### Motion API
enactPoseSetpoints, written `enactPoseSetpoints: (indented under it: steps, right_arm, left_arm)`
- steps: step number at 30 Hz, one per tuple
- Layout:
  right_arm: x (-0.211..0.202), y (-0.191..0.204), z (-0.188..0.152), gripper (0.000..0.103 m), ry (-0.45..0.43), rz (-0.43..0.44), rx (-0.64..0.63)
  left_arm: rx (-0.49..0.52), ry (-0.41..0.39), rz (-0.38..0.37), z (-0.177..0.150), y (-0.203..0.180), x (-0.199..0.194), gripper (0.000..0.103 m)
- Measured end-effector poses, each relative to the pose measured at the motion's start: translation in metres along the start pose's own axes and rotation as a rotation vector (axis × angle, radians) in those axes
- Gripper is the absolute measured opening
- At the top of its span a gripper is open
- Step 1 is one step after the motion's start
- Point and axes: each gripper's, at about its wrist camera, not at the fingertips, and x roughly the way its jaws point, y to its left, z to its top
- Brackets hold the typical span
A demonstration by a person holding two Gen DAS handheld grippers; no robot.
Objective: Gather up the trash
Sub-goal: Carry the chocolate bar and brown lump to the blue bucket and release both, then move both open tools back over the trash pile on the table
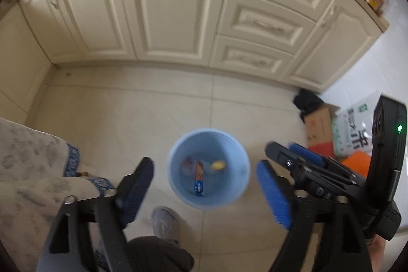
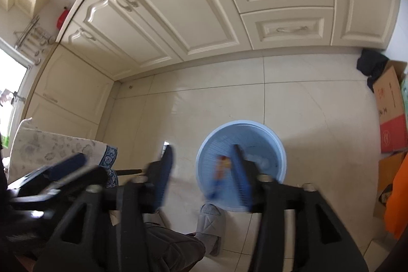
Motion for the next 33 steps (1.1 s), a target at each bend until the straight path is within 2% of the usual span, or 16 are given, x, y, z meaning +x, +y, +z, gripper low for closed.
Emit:
enactPoseSetpoints:
  steps: [1, 2, 3, 4, 5, 8, 11, 18, 20, 25, 26, 33]
  right_arm:
    - [-0.002, 0.000, -0.001, 0.076, -0.005, -0.003, 0.007]
    - [-0.005, -0.001, -0.002, 0.084, -0.012, -0.010, 0.016]
    - [-0.009, -0.002, -0.003, 0.089, -0.023, -0.014, 0.028]
    - [-0.015, -0.003, -0.004, 0.099, -0.036, -0.011, 0.042]
    - [-0.021, -0.003, -0.006, 0.103, -0.053, -0.007, 0.059]
    - [-0.037, 0.002, -0.006, 0.103, -0.078, 0.000, 0.070]
    - [-0.057, 0.018, -0.008, 0.103, -0.108, 0.002, 0.059]
    - [-0.117, 0.083, -0.015, 0.103, -0.202, 0.054, -0.018]
    - [-0.132, 0.104, -0.019, 0.103, -0.227, 0.072, -0.050]
    - [-0.170, 0.177, -0.037, 0.103, -0.282, 0.135, -0.163]
    - [-0.177, 0.195, -0.042, 0.103, -0.290, 0.153, -0.193]
    - [-0.207, 0.302, -0.085, 0.103, -0.323, 0.248, -0.374]
  left_arm:
    - [0.012, 0.001, 0.003, 0.000, 0.000, -0.005, 0.093]
    - [0.006, -0.014, 0.015, -0.001, 0.001, -0.012, 0.094]
    - [0.002, -0.029, 0.024, 0.000, 0.000, -0.017, 0.094]
    - [-0.002, -0.042, 0.031, -0.001, 0.000, -0.024, 0.095]
    - [-0.007, -0.056, 0.038, -0.003, -0.001, -0.032, 0.098]
    - [-0.021, -0.110, 0.043, -0.010, -0.002, -0.061, 0.102]
    - [-0.025, -0.162, 0.056, -0.026, -0.005, -0.096, 0.102]
    - [-0.055, -0.313, 0.054, -0.082, 0.019, -0.201, 0.102]
    - [-0.077, -0.363, 0.056, -0.112, 0.036, -0.245, 0.102]
    - [-0.132, -0.485, 0.091, -0.178, 0.077, -0.326, 0.102]
    - [-0.144, -0.504, 0.098, -0.199, 0.086, -0.345, 0.102]
    - [-0.247, -0.610, 0.181, -0.306, 0.133, -0.423, 0.102]
